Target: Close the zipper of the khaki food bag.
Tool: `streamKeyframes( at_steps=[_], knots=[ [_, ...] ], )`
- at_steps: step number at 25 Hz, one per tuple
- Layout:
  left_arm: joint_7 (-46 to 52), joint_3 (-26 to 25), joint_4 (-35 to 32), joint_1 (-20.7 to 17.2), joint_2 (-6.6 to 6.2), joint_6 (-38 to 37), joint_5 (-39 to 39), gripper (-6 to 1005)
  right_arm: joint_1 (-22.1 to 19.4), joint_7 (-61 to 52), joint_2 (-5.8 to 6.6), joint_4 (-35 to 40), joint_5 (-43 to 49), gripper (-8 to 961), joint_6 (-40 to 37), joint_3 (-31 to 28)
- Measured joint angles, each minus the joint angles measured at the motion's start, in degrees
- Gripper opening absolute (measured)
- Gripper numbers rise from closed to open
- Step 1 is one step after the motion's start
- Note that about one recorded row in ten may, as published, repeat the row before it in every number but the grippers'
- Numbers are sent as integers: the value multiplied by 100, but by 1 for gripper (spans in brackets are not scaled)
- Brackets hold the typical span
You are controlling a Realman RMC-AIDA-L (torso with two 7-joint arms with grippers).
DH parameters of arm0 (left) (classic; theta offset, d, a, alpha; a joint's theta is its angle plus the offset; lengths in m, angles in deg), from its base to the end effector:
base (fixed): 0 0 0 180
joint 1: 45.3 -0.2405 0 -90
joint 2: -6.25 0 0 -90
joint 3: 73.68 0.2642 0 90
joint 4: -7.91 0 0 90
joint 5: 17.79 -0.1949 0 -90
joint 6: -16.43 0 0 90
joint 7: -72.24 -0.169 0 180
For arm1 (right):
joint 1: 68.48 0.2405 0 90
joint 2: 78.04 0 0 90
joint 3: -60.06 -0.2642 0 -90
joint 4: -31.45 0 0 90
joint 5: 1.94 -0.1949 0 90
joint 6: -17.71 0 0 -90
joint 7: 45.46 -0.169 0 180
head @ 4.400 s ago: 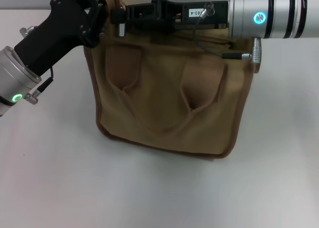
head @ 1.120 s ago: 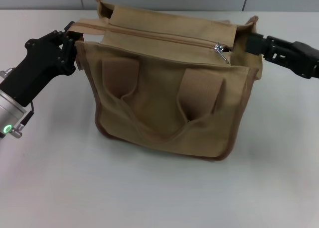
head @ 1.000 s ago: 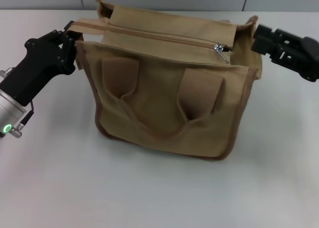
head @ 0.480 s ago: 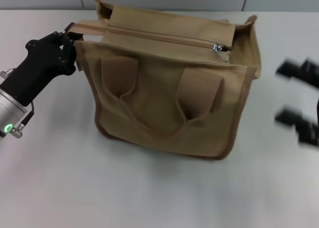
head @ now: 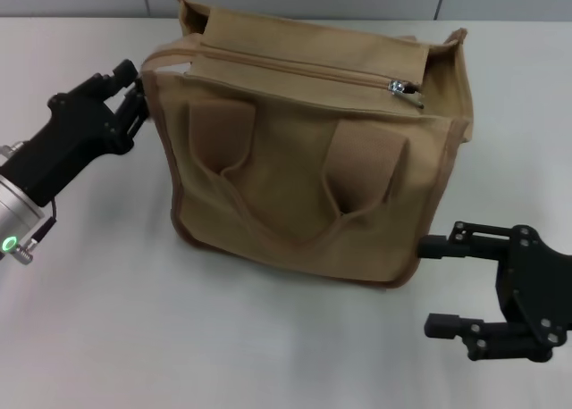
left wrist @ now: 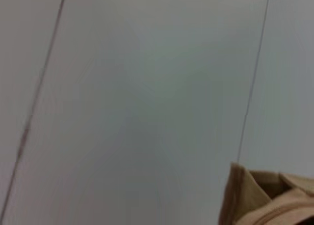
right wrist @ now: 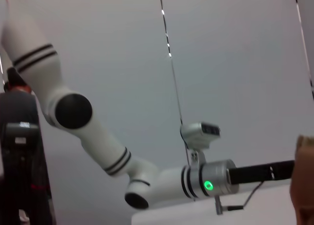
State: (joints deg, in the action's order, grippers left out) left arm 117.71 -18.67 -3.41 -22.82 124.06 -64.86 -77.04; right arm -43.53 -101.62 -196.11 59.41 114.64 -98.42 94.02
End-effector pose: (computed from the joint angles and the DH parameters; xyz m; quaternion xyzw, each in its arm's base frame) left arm -0.2884 0.3210 -0.0154 -0.7932 -0.2385 -0.4159 0.3755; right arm 0.2417 0.2345 -0.0183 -0.9223 0.0736 0.3794 0.0041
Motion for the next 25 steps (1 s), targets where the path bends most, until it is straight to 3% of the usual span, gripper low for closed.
streamKeyframes(
  at_steps=[2,6,8,12,16,20,25],
  knots=[
    [253,305,-88,-30,-109,71,-29,243,5,1,-2,-5,6,743,78,14],
    [1155,606,-485,-196,-467,122,-525,354,83,-10,-5,-76,13,743,217,34],
    [1765,600,-893,-397,-673,-15,-934,410,104,-30,-5,-82,15,743,251,35],
    [2436,579,-1486,-718,-932,-388,-1356,595,200,-65,-3,-138,65,742,358,42],
    [2682,203,-1733,-904,-1140,-1436,-1993,709,317,-109,-21,-208,334,742,602,46],
    [2384,-79,-1693,-896,-1101,-2046,-2469,777,347,-8,-72,-263,437,743,786,52],
    [1819,-91,-1682,-751,-759,-2432,-3181,775,381,203,-104,-440,455,743,930,135]
  ],
)
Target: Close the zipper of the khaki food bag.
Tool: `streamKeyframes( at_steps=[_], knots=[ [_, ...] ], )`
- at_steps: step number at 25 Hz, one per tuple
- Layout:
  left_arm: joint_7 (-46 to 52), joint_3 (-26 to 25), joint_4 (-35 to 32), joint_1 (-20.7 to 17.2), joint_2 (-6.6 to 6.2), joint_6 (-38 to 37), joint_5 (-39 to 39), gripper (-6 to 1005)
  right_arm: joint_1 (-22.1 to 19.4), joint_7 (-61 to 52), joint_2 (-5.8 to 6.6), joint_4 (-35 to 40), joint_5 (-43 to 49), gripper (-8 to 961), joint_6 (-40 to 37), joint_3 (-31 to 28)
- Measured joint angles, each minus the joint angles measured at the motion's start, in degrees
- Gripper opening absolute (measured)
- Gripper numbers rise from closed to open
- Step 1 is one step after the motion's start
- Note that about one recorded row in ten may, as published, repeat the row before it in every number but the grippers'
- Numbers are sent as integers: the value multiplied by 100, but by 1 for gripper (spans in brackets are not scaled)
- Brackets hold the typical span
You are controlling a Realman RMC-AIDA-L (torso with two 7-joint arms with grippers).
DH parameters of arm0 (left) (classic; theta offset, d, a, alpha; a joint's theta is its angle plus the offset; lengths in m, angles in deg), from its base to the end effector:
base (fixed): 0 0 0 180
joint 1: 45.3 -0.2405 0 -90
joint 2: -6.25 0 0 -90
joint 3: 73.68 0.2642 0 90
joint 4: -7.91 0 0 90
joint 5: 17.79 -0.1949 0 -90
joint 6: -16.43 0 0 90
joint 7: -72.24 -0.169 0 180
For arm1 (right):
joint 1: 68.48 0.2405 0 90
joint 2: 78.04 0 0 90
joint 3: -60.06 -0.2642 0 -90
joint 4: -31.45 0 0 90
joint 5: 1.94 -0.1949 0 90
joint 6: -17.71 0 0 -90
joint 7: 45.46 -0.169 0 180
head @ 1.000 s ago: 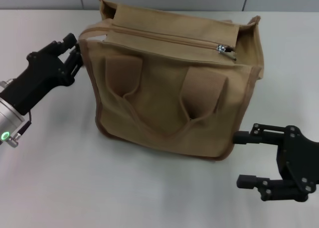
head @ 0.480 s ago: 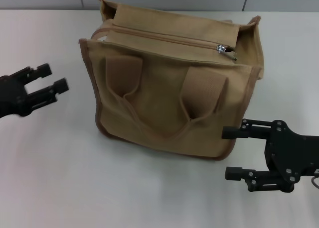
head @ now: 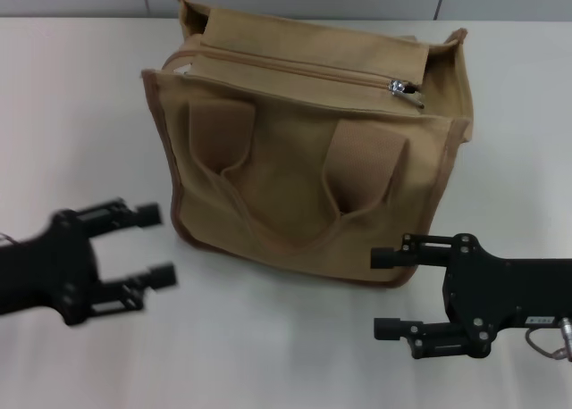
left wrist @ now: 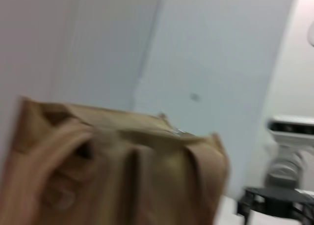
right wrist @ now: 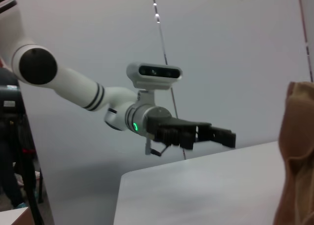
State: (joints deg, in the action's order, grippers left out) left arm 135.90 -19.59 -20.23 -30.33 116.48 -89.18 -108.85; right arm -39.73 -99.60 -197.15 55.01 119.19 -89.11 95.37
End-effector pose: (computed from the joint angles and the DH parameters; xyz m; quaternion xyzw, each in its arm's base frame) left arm -0.2906 0.2334 0.0167 -0.9140 -0.1736 -0.3533 0.0978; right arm 0.2407 0.2489 -0.0524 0.9417 -0.0817 -0.3265 0.0018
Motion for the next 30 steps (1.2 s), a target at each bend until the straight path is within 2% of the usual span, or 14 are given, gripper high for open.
streamKeyframes(
  at_steps=[6,9,18,30],
  knots=[
    [-327,-22,10,289,460,58,-885,772,75,368,-10,-297,5,742,296,93],
    [-558,-25,117,378,575,131,-1058,772,123,463,-15,-389,5,742,489,189],
    [-918,-23,353,460,641,231,-1091,773,230,794,-32,-709,-11,743,840,206],
    [-857,-18,354,537,591,221,-1092,773,370,916,-34,-863,-12,743,1075,205]
  ],
)
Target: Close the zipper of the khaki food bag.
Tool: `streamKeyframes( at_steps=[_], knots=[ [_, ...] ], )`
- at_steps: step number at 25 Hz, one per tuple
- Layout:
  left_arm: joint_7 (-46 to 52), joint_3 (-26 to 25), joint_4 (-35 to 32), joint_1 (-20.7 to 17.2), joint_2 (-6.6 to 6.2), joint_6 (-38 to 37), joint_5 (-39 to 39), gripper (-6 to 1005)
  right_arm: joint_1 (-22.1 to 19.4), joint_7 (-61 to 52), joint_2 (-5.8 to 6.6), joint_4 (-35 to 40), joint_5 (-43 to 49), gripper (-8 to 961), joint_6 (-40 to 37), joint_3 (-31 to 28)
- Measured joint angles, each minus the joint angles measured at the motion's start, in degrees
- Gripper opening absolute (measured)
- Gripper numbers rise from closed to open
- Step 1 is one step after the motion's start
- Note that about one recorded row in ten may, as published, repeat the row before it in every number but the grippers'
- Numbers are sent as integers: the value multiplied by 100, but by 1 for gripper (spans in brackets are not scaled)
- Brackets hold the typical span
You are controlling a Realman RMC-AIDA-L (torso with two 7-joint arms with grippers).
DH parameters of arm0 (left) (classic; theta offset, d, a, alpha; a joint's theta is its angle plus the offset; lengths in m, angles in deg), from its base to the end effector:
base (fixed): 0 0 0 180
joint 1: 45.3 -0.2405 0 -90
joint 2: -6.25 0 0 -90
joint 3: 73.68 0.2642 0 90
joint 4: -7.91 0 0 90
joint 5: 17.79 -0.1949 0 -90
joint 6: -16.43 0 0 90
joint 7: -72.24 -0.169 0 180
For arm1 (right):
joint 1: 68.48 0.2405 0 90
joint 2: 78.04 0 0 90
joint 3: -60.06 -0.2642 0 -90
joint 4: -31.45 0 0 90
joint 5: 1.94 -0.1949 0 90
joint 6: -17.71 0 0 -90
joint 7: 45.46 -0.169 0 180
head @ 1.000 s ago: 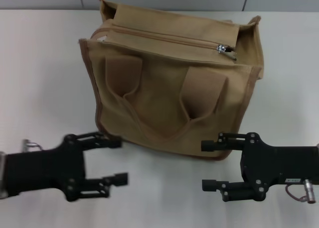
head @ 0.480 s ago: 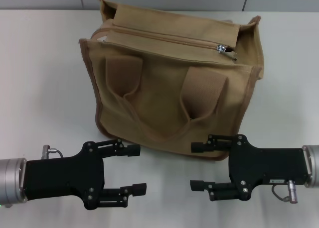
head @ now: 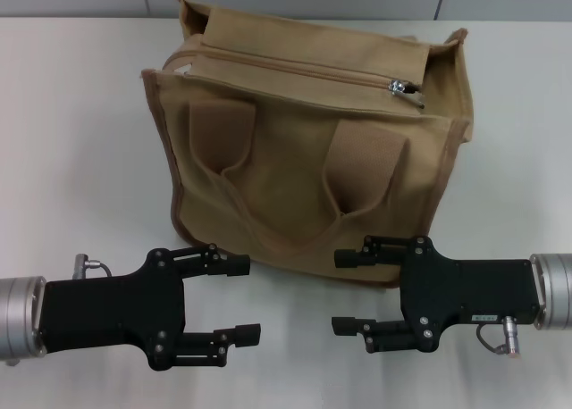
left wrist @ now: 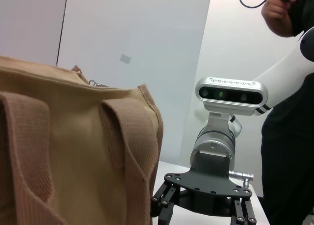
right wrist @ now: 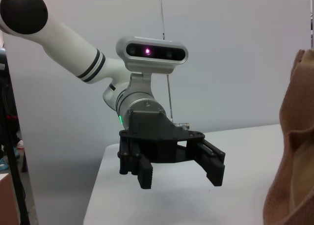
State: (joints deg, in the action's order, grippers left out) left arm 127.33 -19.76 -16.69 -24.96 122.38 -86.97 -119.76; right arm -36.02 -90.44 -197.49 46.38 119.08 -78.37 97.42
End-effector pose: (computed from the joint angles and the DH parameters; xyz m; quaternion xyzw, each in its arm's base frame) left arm -0.2657 0.2287 -0.0433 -0.9372 -0.1143 -0.3283 0.0298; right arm 0.2383 0.2599 -0.0869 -0.9545 0.0472 0.2936 0.0231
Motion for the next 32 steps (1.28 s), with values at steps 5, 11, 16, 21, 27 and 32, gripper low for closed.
streamKeyframes(
  at_steps=[5,11,16,21,27,32],
  knots=[
    [-2,11,0,5,-9,8,0,773,23,2,1,0,-11,742,-31,0],
    [-28,-2,0,11,-13,43,-3,773,58,-5,10,0,-16,742,-41,0],
    [-14,-5,0,49,-13,51,-6,773,59,-14,10,0,-17,742,-44,0],
    [-9,-11,-1,58,-13,61,-7,773,65,-17,9,0,-17,742,-49,0],
    [-10,0,-1,51,-13,78,-7,773,69,-39,10,0,7,742,-67,0],
    [-7,11,-1,31,-13,78,-6,773,68,-40,10,1,14,742,-69,0]
  ],
)
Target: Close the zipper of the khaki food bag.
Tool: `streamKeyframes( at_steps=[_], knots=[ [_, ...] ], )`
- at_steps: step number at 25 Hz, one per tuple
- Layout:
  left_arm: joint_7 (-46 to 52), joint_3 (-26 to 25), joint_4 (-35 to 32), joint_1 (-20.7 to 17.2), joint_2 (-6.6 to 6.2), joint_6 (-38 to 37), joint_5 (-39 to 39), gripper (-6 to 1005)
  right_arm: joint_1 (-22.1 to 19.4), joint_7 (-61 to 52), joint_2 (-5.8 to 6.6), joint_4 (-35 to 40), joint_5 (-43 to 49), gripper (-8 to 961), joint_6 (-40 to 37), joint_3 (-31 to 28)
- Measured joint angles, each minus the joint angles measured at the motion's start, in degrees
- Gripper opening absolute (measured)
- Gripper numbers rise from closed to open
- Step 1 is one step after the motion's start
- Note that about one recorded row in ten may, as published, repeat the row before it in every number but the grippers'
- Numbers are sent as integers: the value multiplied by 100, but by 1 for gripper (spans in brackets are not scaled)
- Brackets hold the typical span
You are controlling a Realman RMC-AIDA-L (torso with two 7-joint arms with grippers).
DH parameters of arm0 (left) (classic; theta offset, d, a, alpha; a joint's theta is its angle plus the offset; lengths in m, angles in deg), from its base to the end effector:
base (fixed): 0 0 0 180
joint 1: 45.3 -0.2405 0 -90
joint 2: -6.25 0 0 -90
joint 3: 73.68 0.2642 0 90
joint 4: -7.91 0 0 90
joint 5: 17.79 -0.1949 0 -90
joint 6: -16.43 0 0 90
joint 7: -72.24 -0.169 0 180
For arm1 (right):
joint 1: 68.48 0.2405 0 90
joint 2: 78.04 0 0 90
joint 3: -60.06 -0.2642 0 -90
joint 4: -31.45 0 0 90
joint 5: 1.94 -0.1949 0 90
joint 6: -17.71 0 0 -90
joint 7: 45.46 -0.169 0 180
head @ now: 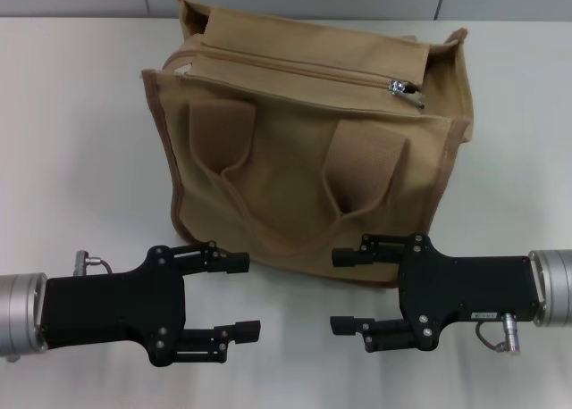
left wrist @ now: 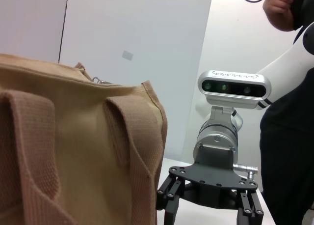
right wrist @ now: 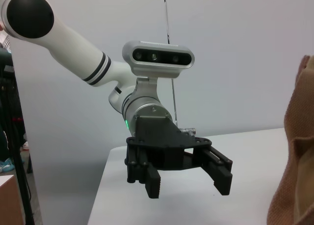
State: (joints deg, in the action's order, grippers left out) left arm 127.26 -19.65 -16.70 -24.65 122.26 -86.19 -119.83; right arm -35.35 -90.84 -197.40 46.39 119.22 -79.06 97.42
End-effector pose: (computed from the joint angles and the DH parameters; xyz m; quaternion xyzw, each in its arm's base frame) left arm -0.2665 0.2315 -0.0437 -0.9393 -0.1128 -0.3224 0.0331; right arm 0.2346 0.2613 -0.0857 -0.9539 0.0433 0.2966 0.0161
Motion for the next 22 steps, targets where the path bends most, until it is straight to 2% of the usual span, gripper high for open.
streamKeyframes(
  at_steps=[22],
  knots=[
    [-10,5,0,-35,9,3,0,773,17,7,0,-3,-2,742,0,0]
  ],
)
